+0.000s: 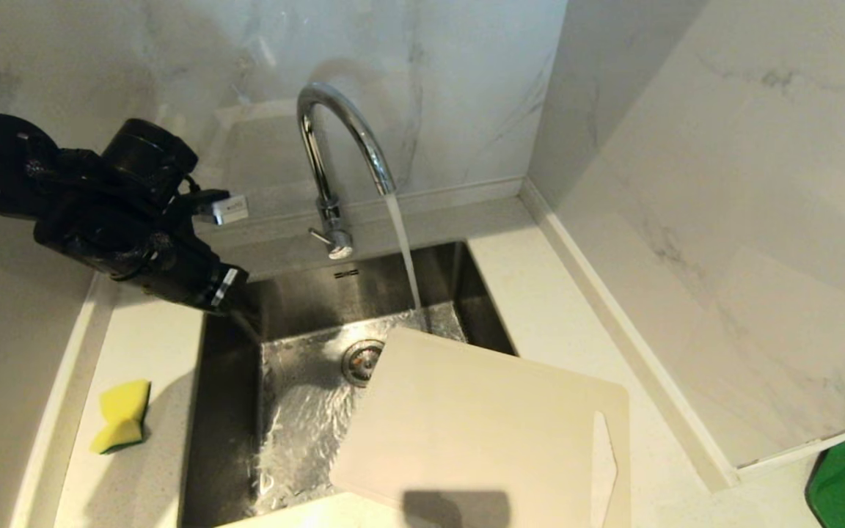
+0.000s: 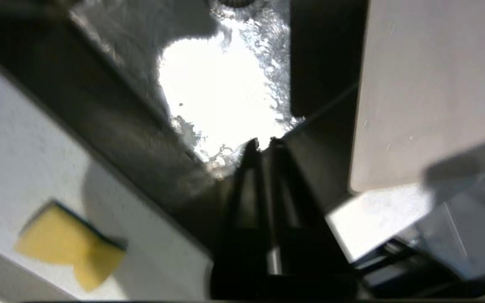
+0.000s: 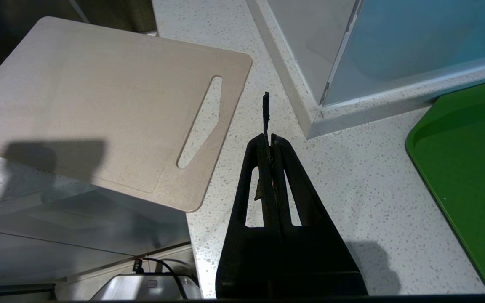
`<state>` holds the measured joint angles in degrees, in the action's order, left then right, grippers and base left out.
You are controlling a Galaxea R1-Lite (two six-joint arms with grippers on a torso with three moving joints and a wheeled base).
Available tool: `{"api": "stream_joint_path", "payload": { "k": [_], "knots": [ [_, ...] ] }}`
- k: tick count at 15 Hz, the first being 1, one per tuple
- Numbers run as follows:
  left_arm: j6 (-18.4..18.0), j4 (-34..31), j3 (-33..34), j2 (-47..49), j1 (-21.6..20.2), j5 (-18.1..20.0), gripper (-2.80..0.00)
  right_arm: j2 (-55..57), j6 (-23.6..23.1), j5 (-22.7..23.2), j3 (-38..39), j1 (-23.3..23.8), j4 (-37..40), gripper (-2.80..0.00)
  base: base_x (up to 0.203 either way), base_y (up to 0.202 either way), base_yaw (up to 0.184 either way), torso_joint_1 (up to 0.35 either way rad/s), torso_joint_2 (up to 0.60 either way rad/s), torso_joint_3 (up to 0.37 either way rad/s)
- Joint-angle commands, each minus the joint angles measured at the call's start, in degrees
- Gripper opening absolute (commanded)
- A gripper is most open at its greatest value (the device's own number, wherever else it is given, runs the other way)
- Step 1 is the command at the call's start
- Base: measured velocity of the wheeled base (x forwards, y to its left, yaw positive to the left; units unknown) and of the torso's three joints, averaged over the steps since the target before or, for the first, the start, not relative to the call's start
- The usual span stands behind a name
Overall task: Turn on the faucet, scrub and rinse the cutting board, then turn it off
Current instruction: Turn off the tap
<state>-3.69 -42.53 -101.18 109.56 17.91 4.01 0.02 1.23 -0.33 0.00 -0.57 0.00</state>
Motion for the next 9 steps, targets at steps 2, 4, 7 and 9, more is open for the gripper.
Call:
{"api": "stream_joint_path", "payload": {
  "k": [2,4,7,9],
  "knots": [
    [0.49,-0.01,-7.91,5.56,0.59,0.05,-2.8,-0.11,0.0,-0.02,0.09,-0.04,0.0,-2.8,0.0,0.0,0.0,0.0,0.0,0.0],
    [1.48,0.19,-9.91,7.7,0.82,0.04,-2.8,-0.11,0.0,-0.02,0.09,-0.04,0.0,-2.8,0.0,0.0,0.0,0.0,0.0,0.0],
    [2.97,4.79,-10.37,9.92,1.05,0.03,-2.8,-0.11,0.0,-0.02,0.09,-0.04,0.0,-2.8,0.0,0.0,0.0,0.0,0.0,0.0],
    [3.95,7.11,-11.02,11.15,1.6,-0.06,-2.8,-0.11,0.0,-0.02,0.09,0.04,0.0,-2.8,0.0,0.0,0.0,0.0,0.0,0.0]
  ]
}}
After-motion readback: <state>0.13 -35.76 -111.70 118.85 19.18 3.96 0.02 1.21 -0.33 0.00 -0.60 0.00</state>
